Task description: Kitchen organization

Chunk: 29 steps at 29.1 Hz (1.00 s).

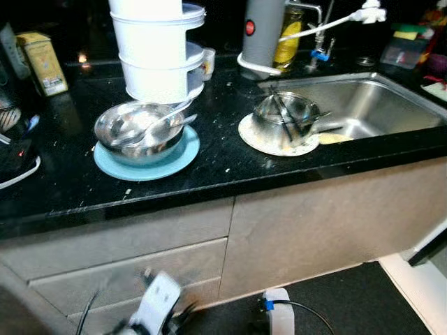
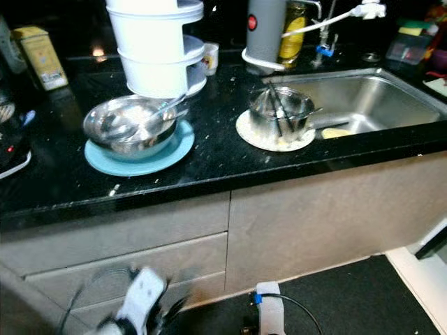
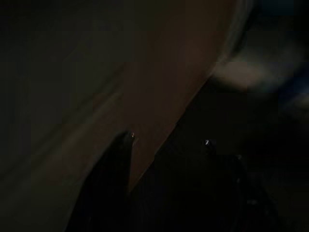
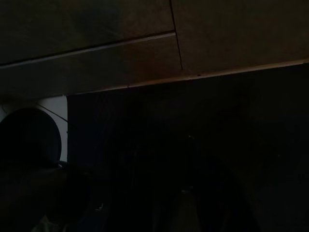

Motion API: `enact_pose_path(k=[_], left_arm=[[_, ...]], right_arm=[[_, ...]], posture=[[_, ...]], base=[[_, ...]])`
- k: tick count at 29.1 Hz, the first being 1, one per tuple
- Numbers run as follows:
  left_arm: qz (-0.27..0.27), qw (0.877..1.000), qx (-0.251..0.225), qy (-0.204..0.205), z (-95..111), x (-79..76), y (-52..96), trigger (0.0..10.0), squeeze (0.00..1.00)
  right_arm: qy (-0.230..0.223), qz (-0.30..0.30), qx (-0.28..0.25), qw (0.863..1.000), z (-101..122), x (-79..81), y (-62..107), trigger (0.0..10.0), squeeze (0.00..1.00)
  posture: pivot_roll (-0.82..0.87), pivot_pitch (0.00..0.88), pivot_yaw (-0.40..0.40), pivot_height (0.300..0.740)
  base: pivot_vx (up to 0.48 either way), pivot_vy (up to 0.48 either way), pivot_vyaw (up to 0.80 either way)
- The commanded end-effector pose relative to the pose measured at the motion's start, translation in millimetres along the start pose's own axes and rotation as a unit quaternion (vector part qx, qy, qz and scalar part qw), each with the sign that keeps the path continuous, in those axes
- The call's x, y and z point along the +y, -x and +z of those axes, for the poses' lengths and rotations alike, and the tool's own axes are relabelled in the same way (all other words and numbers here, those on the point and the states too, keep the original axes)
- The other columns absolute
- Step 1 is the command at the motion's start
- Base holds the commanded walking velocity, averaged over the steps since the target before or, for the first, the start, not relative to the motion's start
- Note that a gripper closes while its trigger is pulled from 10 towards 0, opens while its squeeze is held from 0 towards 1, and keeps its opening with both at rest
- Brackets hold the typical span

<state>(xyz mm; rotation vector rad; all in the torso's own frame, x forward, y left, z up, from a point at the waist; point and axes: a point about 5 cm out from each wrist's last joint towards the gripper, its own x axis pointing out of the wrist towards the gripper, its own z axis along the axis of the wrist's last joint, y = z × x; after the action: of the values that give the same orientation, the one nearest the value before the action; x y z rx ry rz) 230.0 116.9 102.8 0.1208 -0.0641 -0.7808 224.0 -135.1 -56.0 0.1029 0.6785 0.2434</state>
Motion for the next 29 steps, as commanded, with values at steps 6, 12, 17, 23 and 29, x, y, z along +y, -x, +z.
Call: enact_pose_path(k=[6, 12, 17, 23, 29], left_arm=[[-0.139, 0.976, -0.158, 0.058, 132.5, 22.4, -17.3, 10.0, 0.00], [-0.121, 0.961, -0.248, 0.010, 200.2, 51.6, -23.5, 10.0, 0.00], [0.024, 0.969, -0.216, -0.121, 233.9, 97.4, -32.6, 10.0, 0.00], [0.125, 0.968, -0.138, -0.168, 258.5, 146.9, -30.1, 10.0, 0.00], [0.134, 0.962, -0.070, -0.226, 254.7, 179.5, -41.7, 10.0, 0.00]], right_arm=[[0.006, 0.020, 0.010, 1.000, -4.8, 5.3, 0.3, 10.0, 0.00], [0.009, 0.090, -0.025, 0.996, 5.6, 14.8, -0.6, 10.0, 0.00], [-0.012, 0.277, -0.102, 0.955, 42.1, 36.0, 5.7, 10.0, 0.00], [0.020, 0.524, -0.235, 0.818, 155.6, 75.6, 77.6, 10.0, 0.00], [0.060, 0.571, -0.371, 0.730, 246.0, 92.5, 128.6, 10.0, 0.00]], posture=[[-0.01, 0.131, -0.071, 0.740], [0.00, 0.121, -0.073, 0.740], [0.00, 0.116, -0.064, 0.740], [0.01, 0.114, -0.053, 0.740], [0.01, 0.127, -0.043, 0.740]], base=[[0.000, 0.000, 0.00], [0.000, 0.000, 0.00], [0.000, 0.000, 0.00], [0.000, 0.000, 0.00], [0.000, 0.000, 0.00]])
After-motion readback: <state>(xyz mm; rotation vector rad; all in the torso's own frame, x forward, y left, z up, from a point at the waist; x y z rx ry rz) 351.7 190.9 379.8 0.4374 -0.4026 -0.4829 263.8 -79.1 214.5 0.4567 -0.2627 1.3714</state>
